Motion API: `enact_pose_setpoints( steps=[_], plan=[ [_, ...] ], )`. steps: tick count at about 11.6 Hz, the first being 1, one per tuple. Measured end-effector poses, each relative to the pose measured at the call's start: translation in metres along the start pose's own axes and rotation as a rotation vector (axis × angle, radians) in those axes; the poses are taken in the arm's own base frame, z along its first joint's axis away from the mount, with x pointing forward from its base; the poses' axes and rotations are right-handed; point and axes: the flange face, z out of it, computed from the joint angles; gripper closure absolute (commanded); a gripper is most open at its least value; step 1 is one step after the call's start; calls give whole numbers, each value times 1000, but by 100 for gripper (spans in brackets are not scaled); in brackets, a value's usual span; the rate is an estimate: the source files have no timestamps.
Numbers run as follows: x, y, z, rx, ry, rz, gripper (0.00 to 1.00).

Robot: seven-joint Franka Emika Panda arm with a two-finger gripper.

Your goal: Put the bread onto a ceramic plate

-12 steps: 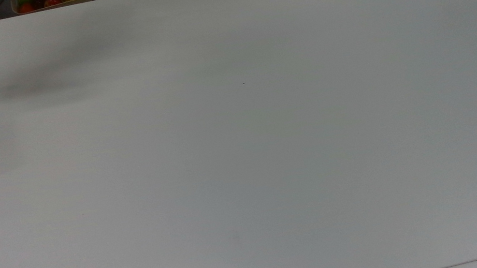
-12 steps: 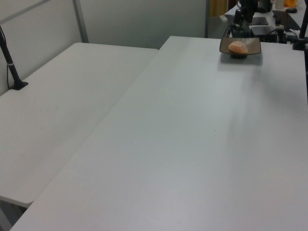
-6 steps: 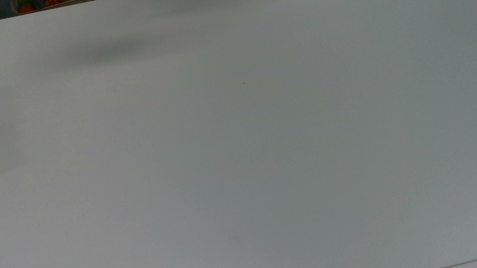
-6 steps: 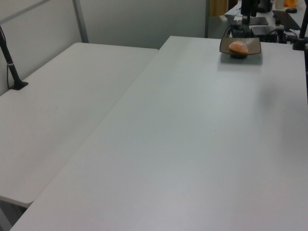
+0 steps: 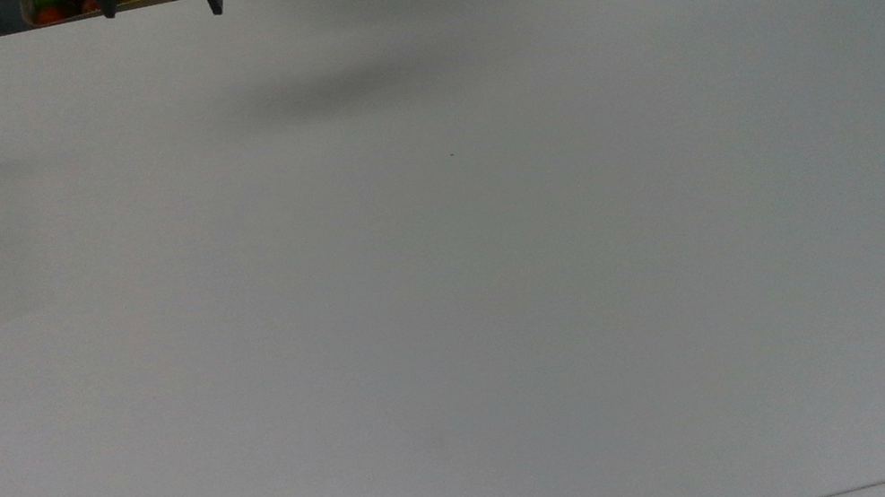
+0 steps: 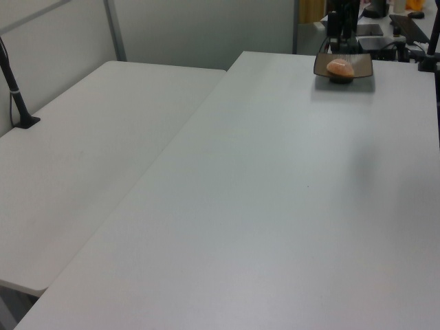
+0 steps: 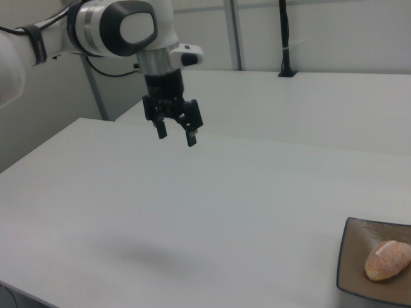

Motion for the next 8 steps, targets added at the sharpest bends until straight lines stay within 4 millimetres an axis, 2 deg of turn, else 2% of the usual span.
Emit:
enact_pose_setpoints(
  steps=[3,5,8],
  plan=[
    [4,-42,-2,2,43,-18,0],
    [4,-64,4,1,52,-37,0],
    [2,-74,6,-1,49,-55,0]
  ],
)
